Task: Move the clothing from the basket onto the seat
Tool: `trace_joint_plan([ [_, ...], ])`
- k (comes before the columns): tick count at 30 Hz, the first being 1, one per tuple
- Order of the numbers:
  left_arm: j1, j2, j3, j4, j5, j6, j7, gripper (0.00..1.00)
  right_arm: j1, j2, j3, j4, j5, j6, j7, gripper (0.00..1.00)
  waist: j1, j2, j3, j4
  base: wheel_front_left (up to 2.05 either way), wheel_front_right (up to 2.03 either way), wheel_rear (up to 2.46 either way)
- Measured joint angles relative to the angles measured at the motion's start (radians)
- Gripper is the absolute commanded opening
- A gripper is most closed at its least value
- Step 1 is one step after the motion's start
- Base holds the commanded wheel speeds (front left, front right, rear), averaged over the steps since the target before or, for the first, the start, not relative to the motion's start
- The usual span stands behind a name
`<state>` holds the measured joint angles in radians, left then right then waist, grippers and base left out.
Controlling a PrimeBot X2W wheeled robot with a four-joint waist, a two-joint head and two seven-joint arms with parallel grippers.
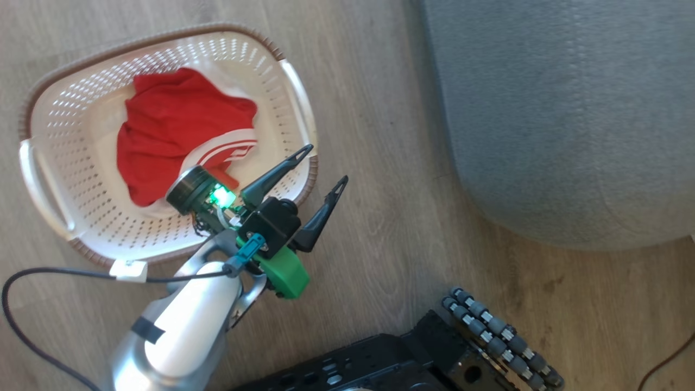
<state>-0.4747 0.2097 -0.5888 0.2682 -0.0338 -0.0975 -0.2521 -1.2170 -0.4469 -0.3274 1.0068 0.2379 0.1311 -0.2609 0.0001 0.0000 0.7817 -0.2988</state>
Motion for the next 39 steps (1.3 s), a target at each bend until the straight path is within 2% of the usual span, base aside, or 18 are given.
trace_joint_plan([
  [4, -0.002, -0.018, -0.006, -0.001, 0.000, 0.004, 0.000, 1.00, -0.025, -0.004, 0.073, 0.076, 0.013, 0.000, 0.000, 0.00, -0.0001, 0.0000, 0.012, 0.026, 0.00, 0.00, 0.00],
  [10, -0.002, -0.019, -0.020, -0.001, 0.000, -0.002, 0.000, 1.00, -0.040, -0.007, 0.162, 0.185, 0.074, 0.000, 0.005, 0.00, -0.0001, 0.0000, 0.016, 0.030, 0.00, 0.00, 0.00],
  [11, -0.002, -0.019, -0.019, -0.001, 0.000, -0.002, 0.000, 1.00, -0.042, -0.007, 0.181, 0.197, 0.081, 0.000, 0.011, 0.24, -0.0001, 0.0000, 0.014, 0.028, 0.00, 0.00, 0.00],
  [12, -0.002, -0.019, -0.019, -0.001, 0.000, -0.002, 0.000, 1.00, -0.042, -0.009, 0.195, 0.204, 0.084, 0.000, 0.010, 0.71, -0.0001, 0.0000, 0.012, 0.026, 0.00, 0.00, 0.00],
  [13, -0.002, -0.019, -0.019, -0.001, 0.000, -0.002, 0.000, 1.00, -0.043, -0.012, 0.203, 0.212, 0.091, 0.000, 0.010, 1.00, -0.0001, 0.0000, 0.010, 0.024, 0.00, 0.00, 0.00],
  [17, -0.002, -0.020, -0.016, 0.000, 0.000, -0.002, 0.000, 1.00, -0.046, -0.038, 0.216, 0.231, 0.119, 0.000, 0.010, 1.00, -0.0001, 0.0000, -0.002, 0.015, 0.00, 0.00, 0.00],
  [24, -0.002, -0.035, -0.026, 0.010, 0.009, -0.006, 0.000, 1.00, -0.038, -0.039, 0.342, 0.247, 0.118, 0.000, 0.017, 1.00, -0.0001, 0.0000, -0.056, 0.004, 0.00, 0.00, 0.00],
  [29, -0.001, -0.067, -0.033, 0.013, -0.002, -0.014, 0.000, 1.00, 0.008, -0.053, 0.400, 0.249, 0.174, 0.000, 0.079, 1.00, -0.0001, 0.0000, -0.123, 0.000, 0.00, 0.00, 0.00],
  [39, 0.023, -0.117, -0.026, 0.012, -0.029, -0.015, 0.000, 1.00, 0.065, -0.127, 0.530, 0.193, 0.264, 0.000, 0.166, 1.00, -0.0002, 0.0001, -0.291, -0.001, 0.00, 0.00, 0.00],
])
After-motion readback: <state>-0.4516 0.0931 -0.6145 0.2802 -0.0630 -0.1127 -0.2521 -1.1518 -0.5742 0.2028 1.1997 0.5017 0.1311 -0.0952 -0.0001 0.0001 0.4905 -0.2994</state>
